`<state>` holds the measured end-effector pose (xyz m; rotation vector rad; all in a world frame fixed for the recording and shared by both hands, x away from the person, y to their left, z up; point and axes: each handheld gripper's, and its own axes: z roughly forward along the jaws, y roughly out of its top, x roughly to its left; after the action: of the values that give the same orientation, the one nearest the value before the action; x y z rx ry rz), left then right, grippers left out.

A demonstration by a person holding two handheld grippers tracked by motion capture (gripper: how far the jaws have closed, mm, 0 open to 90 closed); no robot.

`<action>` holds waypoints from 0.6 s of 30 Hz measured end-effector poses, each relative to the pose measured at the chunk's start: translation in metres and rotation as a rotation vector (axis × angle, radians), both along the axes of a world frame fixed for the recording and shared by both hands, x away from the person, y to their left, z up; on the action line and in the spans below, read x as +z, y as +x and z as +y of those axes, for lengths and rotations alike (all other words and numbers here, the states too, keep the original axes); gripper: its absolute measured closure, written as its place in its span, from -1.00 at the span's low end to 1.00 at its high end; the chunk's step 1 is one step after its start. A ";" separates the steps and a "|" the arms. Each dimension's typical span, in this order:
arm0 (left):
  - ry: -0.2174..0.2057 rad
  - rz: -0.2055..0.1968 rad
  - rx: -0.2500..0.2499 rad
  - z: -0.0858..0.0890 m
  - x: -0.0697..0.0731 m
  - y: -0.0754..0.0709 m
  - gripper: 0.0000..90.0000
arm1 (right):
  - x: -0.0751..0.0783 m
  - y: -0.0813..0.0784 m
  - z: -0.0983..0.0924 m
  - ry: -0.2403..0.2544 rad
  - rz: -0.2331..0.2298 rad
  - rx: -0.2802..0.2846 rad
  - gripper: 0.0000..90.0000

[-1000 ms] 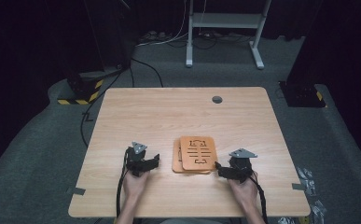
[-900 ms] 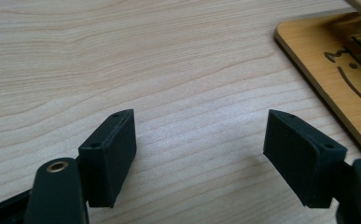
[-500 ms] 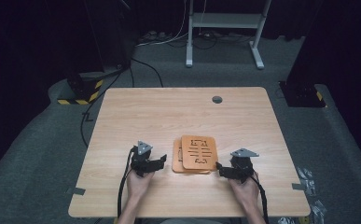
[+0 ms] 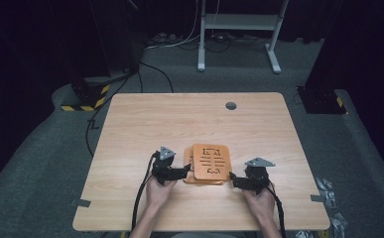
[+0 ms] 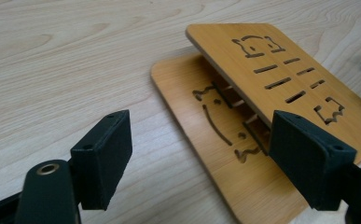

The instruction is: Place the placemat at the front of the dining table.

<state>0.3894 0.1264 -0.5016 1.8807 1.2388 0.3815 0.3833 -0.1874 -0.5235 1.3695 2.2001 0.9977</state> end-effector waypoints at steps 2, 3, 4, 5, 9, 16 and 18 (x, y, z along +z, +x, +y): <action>0.004 -0.001 -0.014 -0.001 0.000 0.002 -0.52 | 0.000 0.000 0.000 0.000 0.000 0.000 -0.60; -0.014 0.015 -0.012 -0.006 0.001 0.004 -0.52 | 0.000 0.000 0.000 0.000 0.000 0.000 -0.60; -0.015 0.023 -0.016 -0.008 0.001 0.005 -0.52 | 0.000 0.000 0.000 0.000 0.000 0.000 -0.60; -0.017 0.030 -0.023 -0.010 0.001 0.007 -0.52 | 0.000 0.000 0.000 0.001 0.001 -0.001 -0.60; -0.014 0.053 -0.033 -0.018 0.000 0.011 -0.51 | 0.000 0.000 0.000 -0.002 -0.002 -0.002 -0.60; -0.006 0.064 -0.037 -0.029 -0.003 0.014 -0.51 | 0.000 0.000 0.000 -0.002 0.002 0.001 -0.60; -0.007 0.067 -0.036 -0.030 -0.003 0.015 -0.51 | 0.000 0.000 0.000 -0.002 0.003 0.001 -0.60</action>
<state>0.4039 0.0966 -0.5051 1.9208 1.2473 0.2964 0.3831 -0.1873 -0.5230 1.3695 2.2042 0.9936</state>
